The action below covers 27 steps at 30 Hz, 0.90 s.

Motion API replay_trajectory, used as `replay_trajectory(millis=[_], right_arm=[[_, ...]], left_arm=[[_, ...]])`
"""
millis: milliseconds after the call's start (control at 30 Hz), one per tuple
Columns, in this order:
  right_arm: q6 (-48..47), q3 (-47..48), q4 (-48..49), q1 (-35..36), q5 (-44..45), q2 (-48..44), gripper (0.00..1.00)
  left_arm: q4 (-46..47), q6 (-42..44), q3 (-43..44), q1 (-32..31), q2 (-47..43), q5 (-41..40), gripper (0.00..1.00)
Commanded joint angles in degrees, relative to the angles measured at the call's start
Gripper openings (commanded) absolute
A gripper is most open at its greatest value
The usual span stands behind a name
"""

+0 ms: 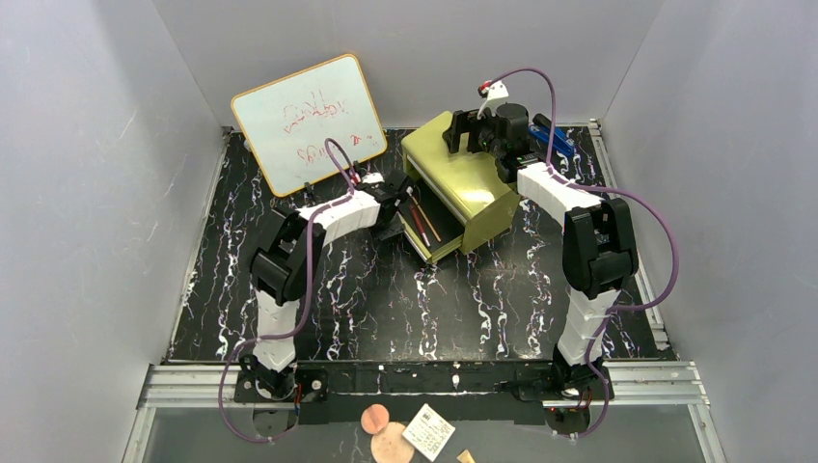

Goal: Organize the makeup

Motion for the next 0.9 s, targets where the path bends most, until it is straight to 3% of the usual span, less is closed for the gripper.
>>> replay_trajectory(millis=[0,233,567,600,667,733,867], right_arm=[[-2.63,-7.52,-29.54,2.11,0.31,11.02,0.99],[-2.71,-7.53,-29.51,2.18,0.35,11.06,0.99],[-2.74,-7.57,-29.61,2.15,0.35,11.06,0.99],[-2.74,-7.59,-29.61,2.11,0.35,11.08,0.99],[-2.76,-7.59,-29.59,2.15,0.35,11.14,0.99],[-2.74,-7.59,-29.72,2.14,0.37,11.13,0.99],[-2.90,-7.68,-29.82,2.18,0.42,10.99,0.99]], left_arm=[[7.23,0.01,6.63,-1.55,2.83,3.90,0.34],[7.23,0.10,11.82,-2.50,5.23,4.80,0.37],[8.75,-0.12,13.42,-3.16,6.78,6.09,0.55],[9.19,-0.17,13.22,-3.19,6.77,6.34,0.59],[10.86,-0.27,12.08,-3.16,6.50,7.13,0.86],[12.76,-0.70,10.76,-3.18,6.07,7.83,0.97],[17.02,-1.44,7.60,-3.18,4.87,9.24,0.99]])
